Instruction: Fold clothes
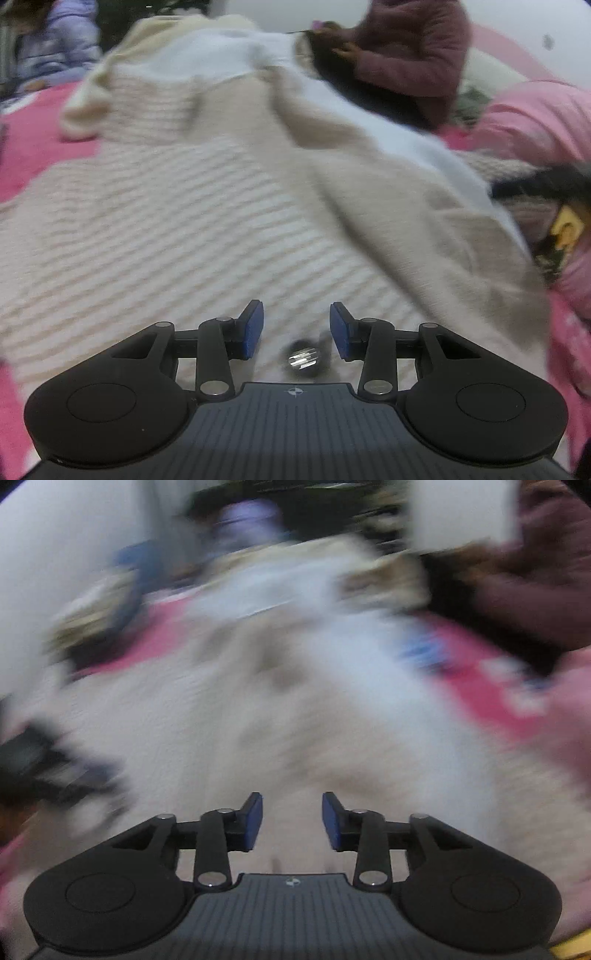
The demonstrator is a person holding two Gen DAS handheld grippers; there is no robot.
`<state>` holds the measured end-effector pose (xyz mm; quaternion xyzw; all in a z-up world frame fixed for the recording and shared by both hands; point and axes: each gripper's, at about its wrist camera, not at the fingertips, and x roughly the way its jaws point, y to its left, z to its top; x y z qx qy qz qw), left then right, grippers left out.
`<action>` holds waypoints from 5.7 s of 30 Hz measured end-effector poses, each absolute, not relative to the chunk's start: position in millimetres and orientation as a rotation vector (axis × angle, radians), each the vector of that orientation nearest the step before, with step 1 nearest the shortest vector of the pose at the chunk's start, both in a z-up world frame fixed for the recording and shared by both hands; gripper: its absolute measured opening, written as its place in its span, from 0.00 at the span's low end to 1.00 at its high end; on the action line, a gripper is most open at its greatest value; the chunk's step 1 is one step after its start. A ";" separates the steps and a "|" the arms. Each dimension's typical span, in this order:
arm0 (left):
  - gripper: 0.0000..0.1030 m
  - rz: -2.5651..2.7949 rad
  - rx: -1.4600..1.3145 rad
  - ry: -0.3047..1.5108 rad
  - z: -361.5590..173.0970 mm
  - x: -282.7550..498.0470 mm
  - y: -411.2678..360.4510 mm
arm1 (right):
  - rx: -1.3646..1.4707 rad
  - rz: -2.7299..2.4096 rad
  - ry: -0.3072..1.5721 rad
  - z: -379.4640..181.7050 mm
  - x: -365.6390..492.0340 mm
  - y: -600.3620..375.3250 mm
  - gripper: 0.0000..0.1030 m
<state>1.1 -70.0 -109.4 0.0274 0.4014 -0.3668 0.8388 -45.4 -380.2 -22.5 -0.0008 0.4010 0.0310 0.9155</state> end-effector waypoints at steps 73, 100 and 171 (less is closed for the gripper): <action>0.56 -0.766 -0.299 1.130 -117.9 -27.0 21.6 | 0.144 0.597 1.223 -60.4 -163.1 -293.9 0.45; 0.43 -0.717 -0.198 1.003 -116.2 -22.2 -25.2 | 0.485 0.214 0.735 -36.6 168.7 -336.3 0.64; 0.08 -0.918 -1.187 1.269 -102.1 -32.5 -55.5 | 0.169 0.079 0.809 -93.0 -199.1 -401.2 0.63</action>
